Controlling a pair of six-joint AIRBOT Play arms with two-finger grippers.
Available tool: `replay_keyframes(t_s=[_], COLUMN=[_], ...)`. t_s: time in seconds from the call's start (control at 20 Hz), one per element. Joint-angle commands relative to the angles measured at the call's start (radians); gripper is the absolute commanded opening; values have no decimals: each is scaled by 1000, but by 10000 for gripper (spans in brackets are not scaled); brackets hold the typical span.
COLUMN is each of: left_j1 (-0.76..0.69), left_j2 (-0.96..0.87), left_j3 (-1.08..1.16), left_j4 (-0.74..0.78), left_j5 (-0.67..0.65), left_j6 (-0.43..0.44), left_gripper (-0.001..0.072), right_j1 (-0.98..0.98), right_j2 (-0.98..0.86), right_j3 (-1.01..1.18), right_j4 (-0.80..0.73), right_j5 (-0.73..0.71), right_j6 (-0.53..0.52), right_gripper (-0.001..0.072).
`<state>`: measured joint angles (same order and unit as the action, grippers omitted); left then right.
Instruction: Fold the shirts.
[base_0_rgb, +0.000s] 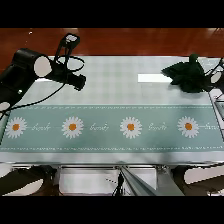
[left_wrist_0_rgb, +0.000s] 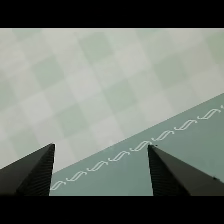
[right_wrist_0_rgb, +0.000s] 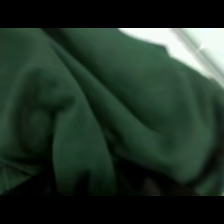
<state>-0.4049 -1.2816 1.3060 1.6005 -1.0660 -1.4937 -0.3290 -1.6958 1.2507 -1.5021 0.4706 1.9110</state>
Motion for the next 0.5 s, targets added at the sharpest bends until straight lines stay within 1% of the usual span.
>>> replay_keyframes(t_s=[0.0, 0.05, 0.15, 0.2, 0.35, 0.45], left_j1=[0, 0, 0, 0, -1, 0], left_j2=[-1, 0, 7, 10, 17, 17], left_j3=[0, 0, 3, 14, 121, 241], left_j4=[0, 0, 0, 0, 0, 0], left_j5=[0, 0, -8, -14, -91, -181], left_j6=[0, 7, 47, 66, 68, 68], left_gripper=[715, 715, 715, 715, 714, 714], right_j1=[46, 53, 63, 63, 68, 84], right_j2=[-70, -65, -9, 46, 270, 457], right_j3=[0, 2, 3, 3, 3, 3], right_j4=[11, 14, 27, 27, 28, 31], right_j5=[-64, -66, -79, -88, -115, -122], right_j6=[-5, -4, -29, -74, -177, -225], right_gripper=[220, 25, 22, 22, 21, 21])
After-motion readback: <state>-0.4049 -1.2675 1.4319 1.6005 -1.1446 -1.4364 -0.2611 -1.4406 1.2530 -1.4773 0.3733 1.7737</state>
